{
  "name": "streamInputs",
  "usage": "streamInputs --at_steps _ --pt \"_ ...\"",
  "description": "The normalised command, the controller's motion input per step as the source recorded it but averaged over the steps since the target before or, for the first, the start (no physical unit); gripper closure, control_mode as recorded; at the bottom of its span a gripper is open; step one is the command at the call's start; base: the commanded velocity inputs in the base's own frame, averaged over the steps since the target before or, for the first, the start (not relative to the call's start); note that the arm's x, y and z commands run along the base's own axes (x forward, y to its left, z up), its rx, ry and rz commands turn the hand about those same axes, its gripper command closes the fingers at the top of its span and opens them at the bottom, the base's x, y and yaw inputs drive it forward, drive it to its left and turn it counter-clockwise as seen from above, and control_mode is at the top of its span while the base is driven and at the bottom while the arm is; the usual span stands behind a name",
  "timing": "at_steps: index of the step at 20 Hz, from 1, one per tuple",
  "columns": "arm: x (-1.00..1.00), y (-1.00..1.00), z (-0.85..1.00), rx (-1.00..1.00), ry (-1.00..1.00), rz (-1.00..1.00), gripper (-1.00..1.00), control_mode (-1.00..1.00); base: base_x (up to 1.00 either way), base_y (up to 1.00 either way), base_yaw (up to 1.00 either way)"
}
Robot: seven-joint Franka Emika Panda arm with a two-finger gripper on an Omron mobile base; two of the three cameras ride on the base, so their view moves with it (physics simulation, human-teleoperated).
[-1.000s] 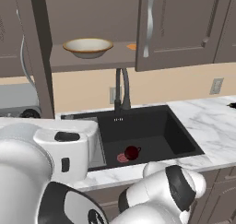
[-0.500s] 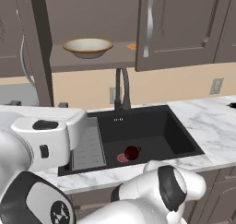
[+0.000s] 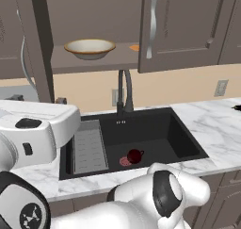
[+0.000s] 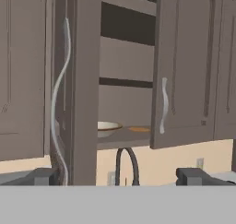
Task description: Pick the mug and place it in the sink. Pick the bowl and place it in the open cabinet and then close the cabinet.
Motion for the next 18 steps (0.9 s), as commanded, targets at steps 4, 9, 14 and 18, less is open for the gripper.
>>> streamInputs --at_steps 4,9,14,18 --pt "0.26 -0.10 0.00 -0.03 -0.05 -0.13 -1.00 -1.00 0.00 0.00 0.00" --pt "0.08 -0.13 0.00 -0.01 -0.04 -0.14 -1.00 -1.00 0.00 0.00 0.00" --pt "0.06 -0.11 -0.03 -0.01 -0.03 -0.14 -1.00 -1.00 0.00 0.00 0.00" --pt "0.03 0.00 -0.08 -0.01 -0.02 -0.10 -1.00 -1.00 0.00 0.00 0.00"
